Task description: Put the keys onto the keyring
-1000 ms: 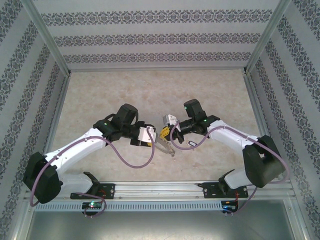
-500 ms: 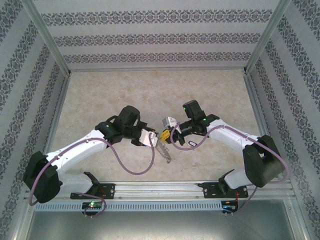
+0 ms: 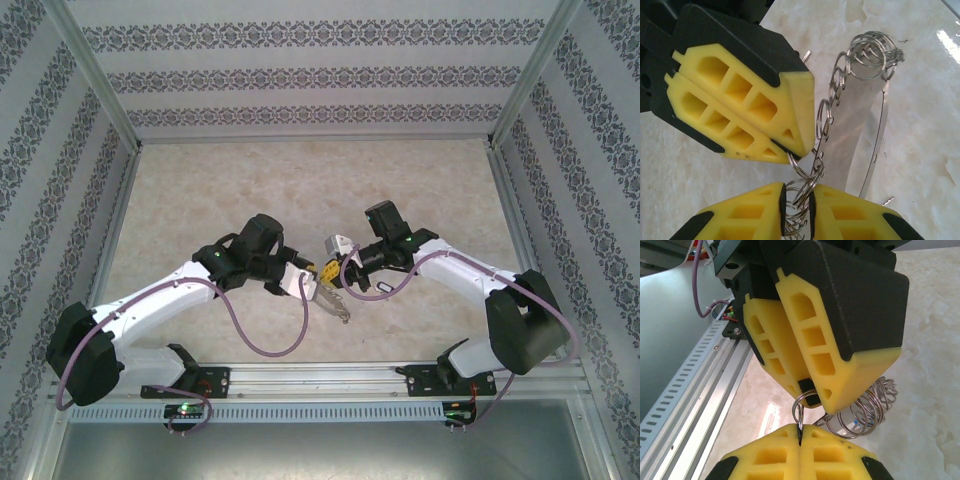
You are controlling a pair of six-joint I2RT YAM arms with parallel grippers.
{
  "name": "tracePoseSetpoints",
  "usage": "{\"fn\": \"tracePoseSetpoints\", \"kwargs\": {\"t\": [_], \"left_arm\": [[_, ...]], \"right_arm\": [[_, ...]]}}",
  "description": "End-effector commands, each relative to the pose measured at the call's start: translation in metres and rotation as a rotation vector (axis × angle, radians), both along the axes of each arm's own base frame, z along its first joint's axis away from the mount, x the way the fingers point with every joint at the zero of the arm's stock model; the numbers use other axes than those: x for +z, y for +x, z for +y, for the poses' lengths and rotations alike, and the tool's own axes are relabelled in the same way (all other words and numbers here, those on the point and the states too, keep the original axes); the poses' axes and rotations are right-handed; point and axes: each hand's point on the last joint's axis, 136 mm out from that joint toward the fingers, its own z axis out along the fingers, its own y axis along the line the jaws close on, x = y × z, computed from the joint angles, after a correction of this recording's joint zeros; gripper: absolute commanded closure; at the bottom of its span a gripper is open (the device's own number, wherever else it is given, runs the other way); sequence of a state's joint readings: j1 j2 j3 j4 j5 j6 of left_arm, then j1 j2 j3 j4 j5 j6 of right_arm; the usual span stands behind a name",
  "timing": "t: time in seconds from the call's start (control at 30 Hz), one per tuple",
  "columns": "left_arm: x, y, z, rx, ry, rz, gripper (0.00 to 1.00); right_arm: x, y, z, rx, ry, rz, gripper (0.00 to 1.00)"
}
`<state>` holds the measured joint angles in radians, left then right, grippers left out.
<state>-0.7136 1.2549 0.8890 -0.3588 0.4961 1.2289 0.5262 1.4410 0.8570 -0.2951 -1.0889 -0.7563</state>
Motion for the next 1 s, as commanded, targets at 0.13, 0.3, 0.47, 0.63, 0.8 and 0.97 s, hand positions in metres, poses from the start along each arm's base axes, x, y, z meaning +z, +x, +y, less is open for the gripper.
{"fn": "tracePoseSetpoints", "kwargs": {"t": [0.13,0.3,0.47,0.63,0.8,0.97], "left_arm": [[-0.005,-0.015,0.002,-0.066,0.055,0.018,0.97],[0.001,-0.019,0.005,-0.066,0.055,0.019,1.0],[0.004,-0.023,0.007,-0.053,0.059,0.058,1.0],[0.017,-0.025,0.003,-0.023,0.031,0.119,1.0],[0.027,-0.022,0.0,0.057,0.042,0.233,1.0],[0.034,-0.016,-0.003,0.134,0.034,0.291,1.0]], "right_arm": [[0.013,-0.001,0.004,0.023,0.019,-0.033,1.0],[0.012,0.001,0.003,0.01,0.005,-0.047,1.0],[0.012,0.004,0.004,0.0,-0.002,-0.041,0.86],[0.013,0.01,0.003,-0.034,-0.016,-0.068,0.77],[0.017,0.02,0.0,-0.104,-0.038,-0.104,0.76],[0.019,0.018,-0.007,-0.148,-0.044,-0.164,0.71]]}}
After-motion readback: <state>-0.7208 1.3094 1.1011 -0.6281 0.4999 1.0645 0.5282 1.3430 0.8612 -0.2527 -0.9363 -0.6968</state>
